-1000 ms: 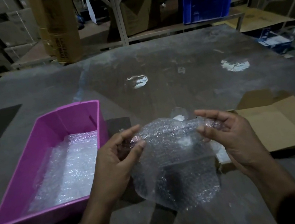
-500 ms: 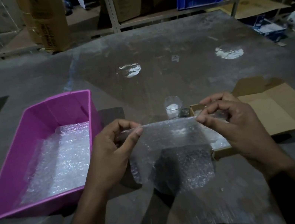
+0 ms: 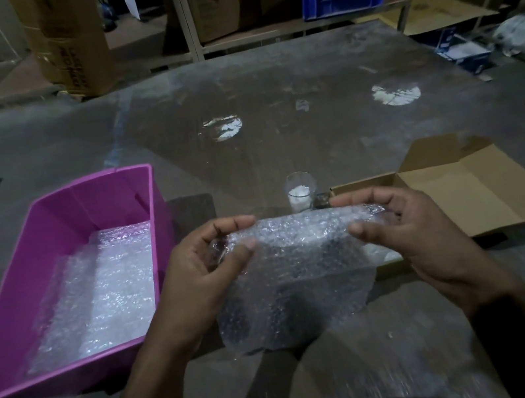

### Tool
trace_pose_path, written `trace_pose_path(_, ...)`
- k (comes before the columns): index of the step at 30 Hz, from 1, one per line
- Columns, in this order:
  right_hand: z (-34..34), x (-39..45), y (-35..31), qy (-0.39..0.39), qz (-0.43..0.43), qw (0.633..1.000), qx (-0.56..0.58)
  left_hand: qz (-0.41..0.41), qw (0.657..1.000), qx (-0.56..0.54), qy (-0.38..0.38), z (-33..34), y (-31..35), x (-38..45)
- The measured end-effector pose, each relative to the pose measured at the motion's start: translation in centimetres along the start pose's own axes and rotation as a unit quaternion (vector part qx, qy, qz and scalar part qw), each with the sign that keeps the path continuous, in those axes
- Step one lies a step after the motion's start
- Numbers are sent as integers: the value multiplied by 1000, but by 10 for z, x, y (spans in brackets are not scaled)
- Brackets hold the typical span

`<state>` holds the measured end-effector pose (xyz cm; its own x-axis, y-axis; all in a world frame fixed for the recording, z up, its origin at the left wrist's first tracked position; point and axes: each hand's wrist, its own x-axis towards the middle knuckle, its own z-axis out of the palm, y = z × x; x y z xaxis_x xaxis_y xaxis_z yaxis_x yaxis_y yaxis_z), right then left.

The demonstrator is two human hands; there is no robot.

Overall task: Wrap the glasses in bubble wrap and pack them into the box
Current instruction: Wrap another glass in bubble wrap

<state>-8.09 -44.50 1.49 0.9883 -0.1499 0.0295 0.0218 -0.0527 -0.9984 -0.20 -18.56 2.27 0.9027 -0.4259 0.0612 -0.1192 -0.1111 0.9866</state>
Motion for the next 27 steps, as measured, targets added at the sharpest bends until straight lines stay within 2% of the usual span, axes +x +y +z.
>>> trace_pose_path(2, 2, -1, 0, 12, 6, 1000, -19, 8, 998, 55, 6, -1, -2, 0)
trace_pose_path(5, 5, 3, 2, 78, -50, 988, -120, 13, 997, 68, 28, -2, -1, 0)
trace_pose_path(10, -2, 9, 11, 24, -79, 974, -209, 53, 990, 121, 49, -7, -6, 4)
trace_pose_path(14, 0, 10, 11, -9, -77, 985, -152, 42, 994, 101, 25, -7, -7, 6)
trace_pose_path(18, 4, 11, 7, 36, -73, 994, -72, 26, 997, 66, 9, -4, -5, 3)
trace_pose_path(21, 5, 11, 5, 43, -68, 993, -85, 36, 998, 59, 1, -2, -5, 2)
trace_pose_path(25, 3, 7, 2, -19, -35, 996, -85, 30, 997, 72, 17, 0, -5, 4)
trace_pose_path(27, 2, 8, 4, -14, -40, 992, -120, 18, 998, 61, 9, -1, -3, 4)
